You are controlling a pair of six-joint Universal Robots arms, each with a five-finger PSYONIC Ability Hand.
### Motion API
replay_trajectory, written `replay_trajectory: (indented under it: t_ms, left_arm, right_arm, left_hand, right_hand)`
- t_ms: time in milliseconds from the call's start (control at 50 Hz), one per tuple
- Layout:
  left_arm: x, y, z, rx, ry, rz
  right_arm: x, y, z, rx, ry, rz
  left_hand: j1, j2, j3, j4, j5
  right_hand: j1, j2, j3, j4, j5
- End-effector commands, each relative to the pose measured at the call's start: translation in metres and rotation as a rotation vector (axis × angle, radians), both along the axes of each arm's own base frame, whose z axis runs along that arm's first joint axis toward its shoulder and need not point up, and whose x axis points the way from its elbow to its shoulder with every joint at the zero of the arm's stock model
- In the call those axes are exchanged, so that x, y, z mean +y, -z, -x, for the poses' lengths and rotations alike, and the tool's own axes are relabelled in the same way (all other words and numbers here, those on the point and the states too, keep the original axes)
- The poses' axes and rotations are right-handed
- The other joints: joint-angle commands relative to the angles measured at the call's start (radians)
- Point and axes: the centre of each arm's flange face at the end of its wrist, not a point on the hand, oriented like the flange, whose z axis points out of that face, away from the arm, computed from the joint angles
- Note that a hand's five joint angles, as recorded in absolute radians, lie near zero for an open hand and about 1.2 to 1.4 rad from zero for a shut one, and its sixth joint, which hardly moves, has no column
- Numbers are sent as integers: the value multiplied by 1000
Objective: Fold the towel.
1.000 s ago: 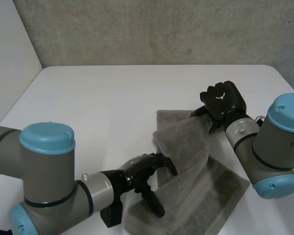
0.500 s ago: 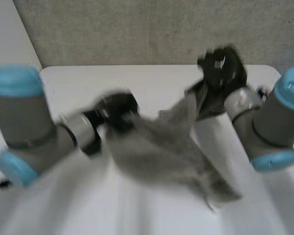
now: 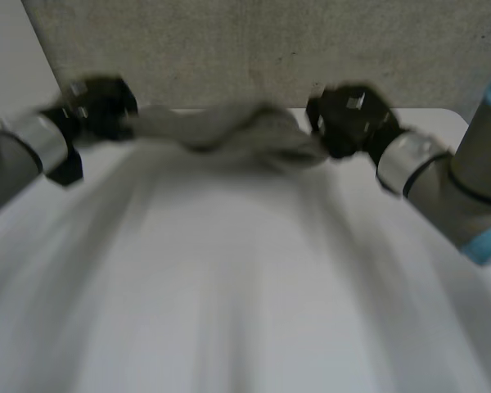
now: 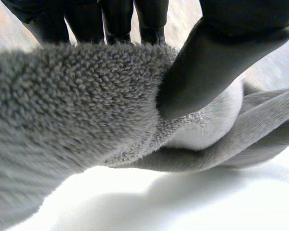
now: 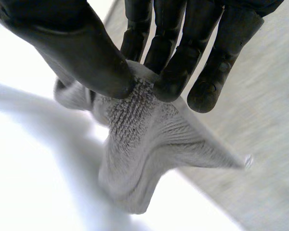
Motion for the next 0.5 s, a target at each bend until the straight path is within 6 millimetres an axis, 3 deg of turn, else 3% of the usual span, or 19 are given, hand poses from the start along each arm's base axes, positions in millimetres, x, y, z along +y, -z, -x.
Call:
replay_trajectory:
  t_ms: [20,120,200,240,260,280,300,340,400,500]
  left_arm:
    - [26,70,-9,-112,71,-101]
    - [29,78,-19,-160,58,-103]
    - [29,74,-23,-159,44,-104]
    - [35,50,-28,-154,32,-74]
    - [35,50,-28,-154,32,-74]
    - [39,37,-29,-150,33,-55]
    - [39,37,-29,-150,33,-55]
    - [48,14,-29,-132,45,-9]
    - [56,-2,-28,-102,61,29]
    - [61,-2,-27,-66,71,2]
  right_arm:
    - [26,46,9,185,-62,-53]
    - [37,54,13,268,-77,-26]
    - [45,40,16,267,-75,15]
    - [48,30,17,257,-71,38]
    - [48,30,17,257,-71,39]
    - [51,21,18,247,-68,62]
    - [55,11,19,236,-67,89]
    - [58,0,20,224,-63,120]
    - [62,-15,23,209,-54,162]
    - [67,-19,23,210,-53,177]
  left_hand:
    - [124,76,74,42,103]
    - [124,76,74,42,103]
    - [124,76,74,42,103]
    - [124,76,74,42,103]
    - [124,76,74,42,103]
    - [124,76,74,42,103]
    - [124,76,74,42,103]
    - [124,76,74,42,103]
    - [124,76,74,42,103]
    - [124,76,74,42,103]
  right_hand:
    - [64,80,71,54,55]
    - [64,80,71,54,55]
    - [64,80,71,54,55]
    - [64,80,71,54,55]
    - [64,80,71,54,55]
    - [64,80,71,54,55]
    - [64,80,71,54,55]
    - [64,80,71,54,55]
    - [64,80,71,54,55]
    - [64,80,71,54,55]
